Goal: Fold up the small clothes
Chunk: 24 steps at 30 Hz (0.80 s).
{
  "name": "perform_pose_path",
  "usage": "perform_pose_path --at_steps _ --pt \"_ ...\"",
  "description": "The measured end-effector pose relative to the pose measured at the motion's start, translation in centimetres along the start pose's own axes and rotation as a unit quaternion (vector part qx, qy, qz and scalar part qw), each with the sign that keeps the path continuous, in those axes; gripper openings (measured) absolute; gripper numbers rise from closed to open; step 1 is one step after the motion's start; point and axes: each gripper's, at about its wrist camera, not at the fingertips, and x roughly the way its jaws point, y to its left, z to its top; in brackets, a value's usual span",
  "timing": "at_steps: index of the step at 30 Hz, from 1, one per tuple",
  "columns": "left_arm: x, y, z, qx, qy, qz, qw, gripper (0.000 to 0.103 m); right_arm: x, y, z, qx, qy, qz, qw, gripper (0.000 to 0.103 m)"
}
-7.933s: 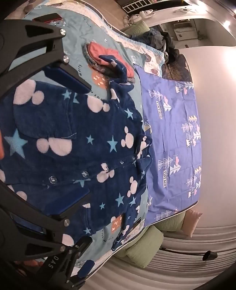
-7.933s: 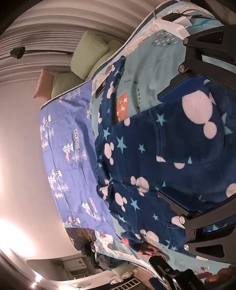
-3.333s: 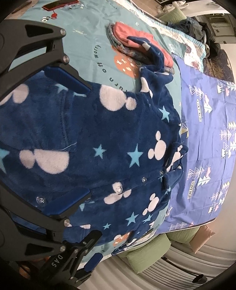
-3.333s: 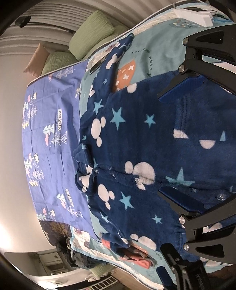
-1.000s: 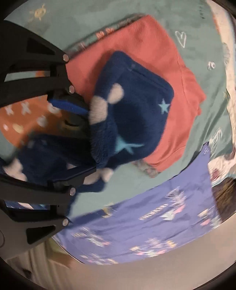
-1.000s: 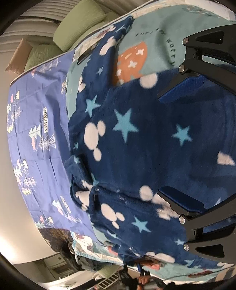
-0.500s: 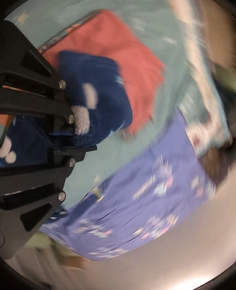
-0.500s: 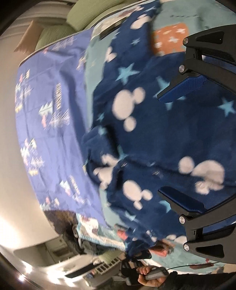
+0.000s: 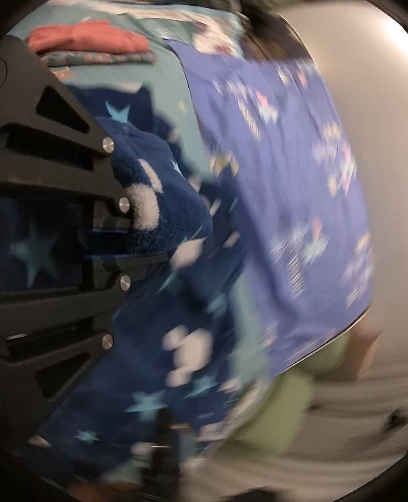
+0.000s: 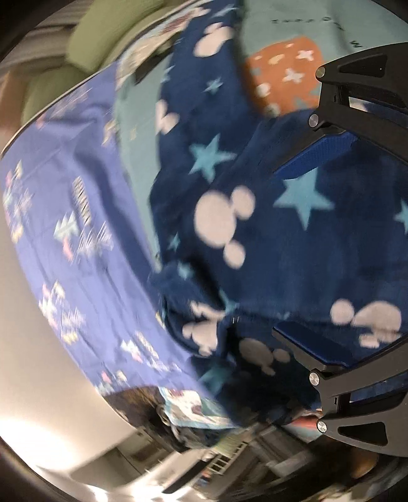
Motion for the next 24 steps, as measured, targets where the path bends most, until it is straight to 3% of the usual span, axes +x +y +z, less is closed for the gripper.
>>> perform_pose_path --at_steps 1,4,5,8,13,16,18,21,24 --pt "0.7 -1.7 -0.9 0.029 0.017 -0.002 0.9994 0.011 0.1 -0.6 0.0 0.005 0.004 -0.002 1.000 0.092" --pt "0.6 -4.1 -2.9 0.083 0.033 -0.011 0.9959 0.032 -0.2 -1.1 0.0 -0.005 0.007 -0.006 1.000 0.092" --pt "0.2 -4.4 -3.3 0.091 0.031 -0.015 0.9953 0.039 -0.2 -1.0 0.0 -0.015 0.008 -0.002 1.000 0.092" --pt "-2.3 -3.3 -4.1 0.093 0.019 -0.038 0.9948 0.046 0.3 -0.1 0.0 -0.033 0.016 0.018 0.999 0.092" --pt "-6.0 1.1 -5.1 0.049 0.005 -0.050 0.9975 0.061 1.8 2.2 0.2 -0.051 0.036 0.057 0.996 0.092" --pt "-7.7 5.0 -5.8 -0.001 -0.005 -0.029 0.9996 0.066 2.0 4.4 0.1 -0.084 0.033 0.059 0.994 0.092" --pt "-7.9 7.8 -6.2 -0.034 -0.003 0.007 0.9994 0.066 1.8 6.8 -0.4 -0.135 0.023 0.052 0.989 0.092" --pt "-7.6 11.0 -6.5 -0.091 0.002 0.052 0.9945 0.066 1.7 12.1 -1.8 -0.239 0.009 0.039 0.970 0.092" --pt "-7.0 13.9 -6.9 -0.151 0.007 0.060 0.9866 0.066 2.0 17.2 -3.6 -0.326 0.008 0.047 0.944 0.092"
